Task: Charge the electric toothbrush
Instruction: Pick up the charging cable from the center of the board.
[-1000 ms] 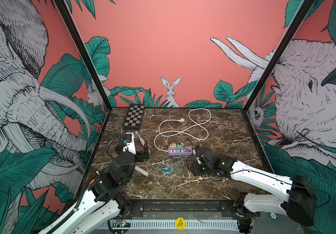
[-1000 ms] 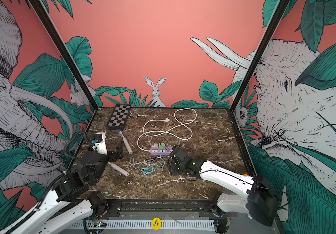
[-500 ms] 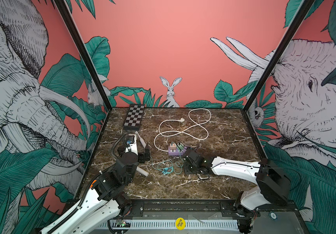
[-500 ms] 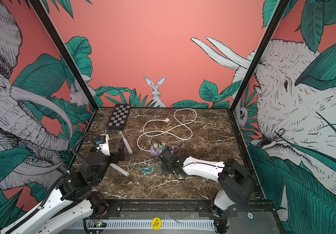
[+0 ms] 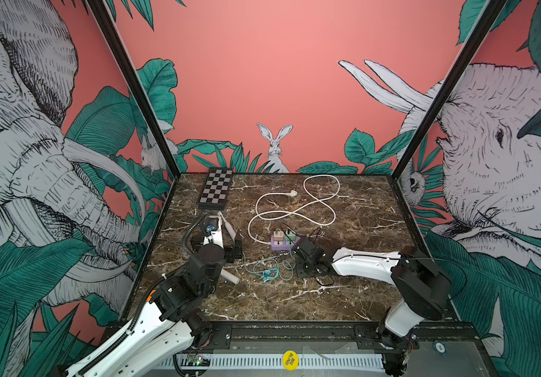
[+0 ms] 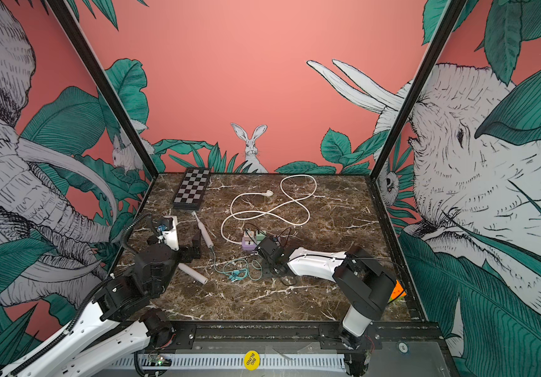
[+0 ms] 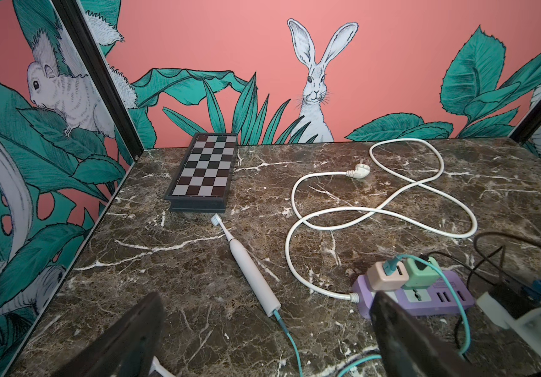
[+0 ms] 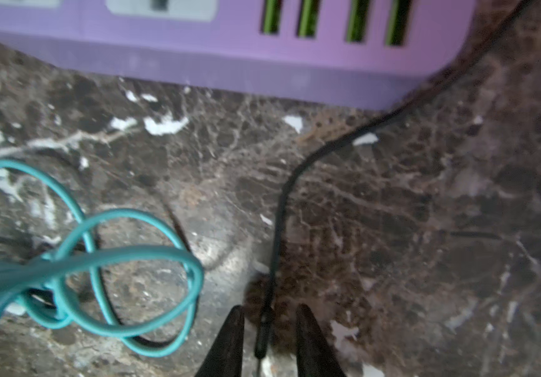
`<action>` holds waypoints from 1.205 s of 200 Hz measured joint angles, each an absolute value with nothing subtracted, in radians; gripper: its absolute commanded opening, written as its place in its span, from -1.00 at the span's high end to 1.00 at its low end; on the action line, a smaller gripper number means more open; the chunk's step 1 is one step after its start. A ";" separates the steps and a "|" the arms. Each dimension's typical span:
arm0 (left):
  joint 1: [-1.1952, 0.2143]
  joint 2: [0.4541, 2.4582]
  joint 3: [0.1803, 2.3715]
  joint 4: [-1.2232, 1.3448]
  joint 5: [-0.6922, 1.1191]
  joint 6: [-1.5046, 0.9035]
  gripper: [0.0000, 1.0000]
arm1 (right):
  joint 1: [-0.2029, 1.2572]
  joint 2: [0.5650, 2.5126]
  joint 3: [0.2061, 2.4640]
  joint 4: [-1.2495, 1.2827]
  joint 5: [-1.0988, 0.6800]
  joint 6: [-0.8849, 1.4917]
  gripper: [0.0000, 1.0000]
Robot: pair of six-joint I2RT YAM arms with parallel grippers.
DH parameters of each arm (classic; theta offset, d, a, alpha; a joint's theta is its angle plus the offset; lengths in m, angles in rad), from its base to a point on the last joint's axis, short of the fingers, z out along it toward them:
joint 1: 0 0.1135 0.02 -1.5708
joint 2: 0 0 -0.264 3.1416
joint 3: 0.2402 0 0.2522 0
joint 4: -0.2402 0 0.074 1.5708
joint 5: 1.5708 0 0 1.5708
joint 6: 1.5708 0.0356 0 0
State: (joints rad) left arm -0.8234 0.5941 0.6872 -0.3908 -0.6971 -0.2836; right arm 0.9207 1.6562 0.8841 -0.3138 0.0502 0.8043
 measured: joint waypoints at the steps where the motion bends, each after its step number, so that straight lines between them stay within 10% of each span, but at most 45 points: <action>1: -0.823 0.595 0.687 -0.391 -0.697 -0.284 -0.99 | 0.921 1.657 0.884 -0.313 0.050 0.804 0.52; 99: -0.821 0.626 0.687 -0.382 -0.667 -0.261 -0.99 | 0.921 1.662 0.888 -0.309 0.045 0.819 1.00; 140: -0.821 0.648 0.687 -0.360 -0.599 -0.237 -0.99 | 0.921 1.630 0.873 -0.323 0.045 0.821 0.41; 241: -0.821 0.663 0.687 -0.347 -0.539 -0.215 -0.99 | 0.904 1.705 0.951 -0.361 0.055 0.773 0.50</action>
State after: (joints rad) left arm -0.8207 0.6628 0.6872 -0.3466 -0.5392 -0.2153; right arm 0.9035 1.7050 0.9508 -0.3607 0.0551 0.7727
